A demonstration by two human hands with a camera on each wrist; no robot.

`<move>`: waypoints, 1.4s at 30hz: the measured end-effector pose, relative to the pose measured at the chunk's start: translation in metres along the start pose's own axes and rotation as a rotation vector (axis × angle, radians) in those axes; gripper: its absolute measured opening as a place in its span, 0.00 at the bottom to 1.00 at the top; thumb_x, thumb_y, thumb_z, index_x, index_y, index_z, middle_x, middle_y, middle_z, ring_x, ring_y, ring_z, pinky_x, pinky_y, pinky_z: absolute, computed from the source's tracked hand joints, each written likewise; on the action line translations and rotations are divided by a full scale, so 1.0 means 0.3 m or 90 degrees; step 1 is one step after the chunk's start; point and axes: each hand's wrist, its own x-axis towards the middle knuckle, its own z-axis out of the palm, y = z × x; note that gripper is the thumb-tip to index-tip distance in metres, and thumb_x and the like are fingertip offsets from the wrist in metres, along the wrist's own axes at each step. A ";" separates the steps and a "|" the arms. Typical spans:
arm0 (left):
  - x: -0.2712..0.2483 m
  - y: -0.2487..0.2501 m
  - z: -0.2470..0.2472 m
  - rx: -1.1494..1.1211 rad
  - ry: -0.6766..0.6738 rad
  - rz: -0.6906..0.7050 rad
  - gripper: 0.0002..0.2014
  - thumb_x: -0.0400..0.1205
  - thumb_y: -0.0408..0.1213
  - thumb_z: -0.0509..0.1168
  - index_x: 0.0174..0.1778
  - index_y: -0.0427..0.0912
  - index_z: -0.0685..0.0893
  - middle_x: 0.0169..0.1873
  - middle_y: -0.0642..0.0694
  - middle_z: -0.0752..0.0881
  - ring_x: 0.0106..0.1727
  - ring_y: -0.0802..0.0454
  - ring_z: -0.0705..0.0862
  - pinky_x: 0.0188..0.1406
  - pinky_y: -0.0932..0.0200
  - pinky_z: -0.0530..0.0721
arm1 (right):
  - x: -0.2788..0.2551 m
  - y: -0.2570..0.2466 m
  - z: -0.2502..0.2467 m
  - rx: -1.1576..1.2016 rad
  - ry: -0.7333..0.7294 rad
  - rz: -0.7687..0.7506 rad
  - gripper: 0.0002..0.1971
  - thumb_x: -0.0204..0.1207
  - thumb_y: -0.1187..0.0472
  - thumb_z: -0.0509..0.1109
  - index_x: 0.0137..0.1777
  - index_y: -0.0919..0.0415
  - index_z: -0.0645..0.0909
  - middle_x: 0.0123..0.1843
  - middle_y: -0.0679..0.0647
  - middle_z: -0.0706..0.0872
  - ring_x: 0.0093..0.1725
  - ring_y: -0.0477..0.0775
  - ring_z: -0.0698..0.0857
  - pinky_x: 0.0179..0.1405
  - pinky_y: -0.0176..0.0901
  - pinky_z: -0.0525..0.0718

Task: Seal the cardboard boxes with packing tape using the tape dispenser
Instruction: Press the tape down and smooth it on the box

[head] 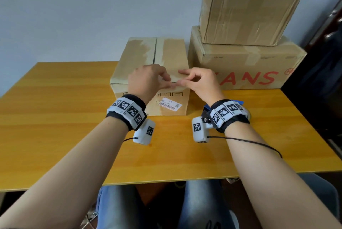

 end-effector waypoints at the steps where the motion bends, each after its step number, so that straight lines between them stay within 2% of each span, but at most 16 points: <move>1: -0.004 -0.004 -0.002 -0.001 0.002 0.001 0.18 0.66 0.64 0.77 0.39 0.55 0.89 0.43 0.57 0.92 0.47 0.55 0.88 0.39 0.54 0.84 | 0.002 0.005 -0.001 0.004 -0.006 -0.003 0.15 0.69 0.53 0.84 0.36 0.64 0.86 0.59 0.42 0.91 0.61 0.34 0.86 0.65 0.38 0.80; 5: -0.012 -0.020 0.011 -0.004 0.000 0.012 0.16 0.67 0.58 0.81 0.43 0.55 0.88 0.45 0.58 0.90 0.45 0.55 0.87 0.38 0.53 0.85 | -0.001 0.017 -0.020 -0.014 -0.044 -0.002 0.09 0.68 0.60 0.85 0.40 0.57 0.86 0.64 0.41 0.89 0.64 0.34 0.84 0.68 0.36 0.78; 7: -0.013 -0.028 0.017 -0.001 -0.004 0.012 0.16 0.67 0.56 0.82 0.44 0.56 0.87 0.43 0.57 0.88 0.43 0.54 0.85 0.36 0.52 0.84 | -0.008 0.021 -0.029 -0.021 -0.057 -0.003 0.10 0.69 0.62 0.84 0.43 0.51 0.86 0.67 0.40 0.87 0.67 0.35 0.83 0.73 0.42 0.77; 11: -0.027 -0.015 0.014 0.005 -0.027 0.013 0.19 0.66 0.50 0.83 0.49 0.54 0.87 0.45 0.56 0.86 0.44 0.52 0.84 0.35 0.55 0.79 | -0.009 0.040 -0.045 -0.009 -0.077 0.005 0.12 0.69 0.63 0.84 0.46 0.48 0.86 0.67 0.33 0.86 0.70 0.38 0.82 0.76 0.55 0.77; 13: -0.029 -0.017 -0.009 -0.039 -0.069 0.017 0.19 0.68 0.49 0.83 0.53 0.51 0.89 0.49 0.54 0.88 0.48 0.53 0.84 0.43 0.55 0.82 | -0.006 0.034 -0.051 -0.010 -0.086 0.009 0.13 0.68 0.63 0.84 0.45 0.46 0.86 0.65 0.31 0.86 0.71 0.39 0.82 0.77 0.58 0.76; 15: -0.027 -0.031 -0.041 -0.110 -0.121 0.020 0.18 0.73 0.47 0.80 0.57 0.47 0.91 0.56 0.51 0.90 0.55 0.54 0.86 0.57 0.54 0.85 | -0.001 0.026 -0.060 -0.029 -0.088 0.015 0.13 0.69 0.62 0.84 0.44 0.46 0.85 0.66 0.33 0.86 0.71 0.39 0.82 0.78 0.58 0.75; 17: -0.030 -0.060 -0.063 -0.141 -0.107 0.012 0.14 0.76 0.47 0.78 0.54 0.45 0.93 0.57 0.50 0.91 0.57 0.56 0.88 0.61 0.53 0.86 | 0.001 0.003 -0.062 -0.064 -0.073 0.020 0.09 0.69 0.56 0.84 0.44 0.48 0.86 0.67 0.35 0.86 0.71 0.40 0.82 0.78 0.56 0.74; 18: -0.033 -0.075 -0.063 -0.136 -0.078 -0.004 0.15 0.76 0.51 0.76 0.51 0.46 0.94 0.55 0.51 0.92 0.56 0.57 0.89 0.61 0.52 0.86 | 0.004 -0.010 -0.057 -0.097 -0.054 0.017 0.09 0.69 0.49 0.83 0.44 0.47 0.86 0.66 0.35 0.87 0.70 0.41 0.81 0.76 0.55 0.75; 20: -0.039 -0.094 -0.050 -0.117 -0.025 -0.027 0.24 0.71 0.66 0.70 0.45 0.48 0.94 0.51 0.54 0.93 0.53 0.57 0.90 0.59 0.46 0.86 | 0.017 -0.035 -0.025 -0.171 -0.022 -0.005 0.12 0.69 0.38 0.78 0.43 0.44 0.88 0.64 0.35 0.87 0.70 0.43 0.78 0.69 0.50 0.73; 22: -0.033 -0.091 -0.029 -0.091 -0.008 -0.031 0.29 0.68 0.73 0.66 0.40 0.49 0.92 0.46 0.55 0.93 0.49 0.54 0.91 0.57 0.41 0.85 | 0.028 -0.053 0.024 -0.183 -0.007 -0.022 0.15 0.69 0.36 0.77 0.46 0.44 0.91 0.60 0.35 0.88 0.68 0.42 0.74 0.64 0.44 0.71; 26: -0.019 -0.063 -0.026 -0.035 0.016 -0.065 0.20 0.69 0.66 0.73 0.35 0.52 0.89 0.41 0.54 0.93 0.44 0.52 0.90 0.56 0.41 0.83 | 0.034 -0.049 0.091 -0.118 0.062 -0.041 0.09 0.69 0.42 0.81 0.42 0.45 0.92 0.56 0.37 0.90 0.70 0.47 0.73 0.69 0.40 0.71; 29: -0.028 -0.065 -0.019 -0.031 0.037 -0.050 0.18 0.69 0.63 0.76 0.36 0.50 0.89 0.40 0.54 0.93 0.43 0.53 0.90 0.57 0.41 0.82 | 0.028 -0.028 0.088 -0.113 0.052 -0.038 0.08 0.69 0.45 0.82 0.44 0.46 0.91 0.59 0.38 0.90 0.73 0.51 0.71 0.70 0.38 0.66; 33: -0.048 -0.086 0.006 -0.054 0.068 -0.009 0.15 0.71 0.57 0.78 0.37 0.49 0.89 0.40 0.53 0.93 0.41 0.52 0.89 0.46 0.47 0.86 | 0.023 -0.031 0.069 -0.107 0.036 -0.048 0.15 0.68 0.49 0.83 0.52 0.53 0.93 0.61 0.41 0.90 0.74 0.51 0.72 0.71 0.35 0.64; 37: -0.066 -0.092 0.015 -0.042 0.087 -0.003 0.13 0.71 0.54 0.80 0.40 0.49 0.90 0.42 0.55 0.92 0.41 0.53 0.89 0.31 0.58 0.81 | 0.013 -0.016 0.047 -0.101 0.019 -0.032 0.18 0.66 0.50 0.84 0.57 0.49 0.92 0.58 0.32 0.88 0.76 0.47 0.70 0.75 0.41 0.66; 40: -0.069 -0.089 0.003 -0.061 0.077 -0.015 0.12 0.71 0.50 0.81 0.45 0.48 0.93 0.46 0.55 0.93 0.45 0.55 0.90 0.35 0.59 0.84 | 0.014 -0.007 0.041 -0.088 0.011 -0.018 0.19 0.65 0.50 0.85 0.57 0.46 0.91 0.52 0.22 0.85 0.75 0.43 0.70 0.77 0.43 0.67; 42: -0.069 -0.094 -0.007 -0.080 0.064 -0.032 0.13 0.71 0.46 0.81 0.50 0.48 0.93 0.51 0.55 0.93 0.49 0.56 0.90 0.41 0.54 0.88 | 0.017 -0.011 0.038 -0.083 0.008 -0.015 0.19 0.64 0.49 0.86 0.57 0.46 0.91 0.53 0.23 0.86 0.73 0.41 0.71 0.75 0.41 0.67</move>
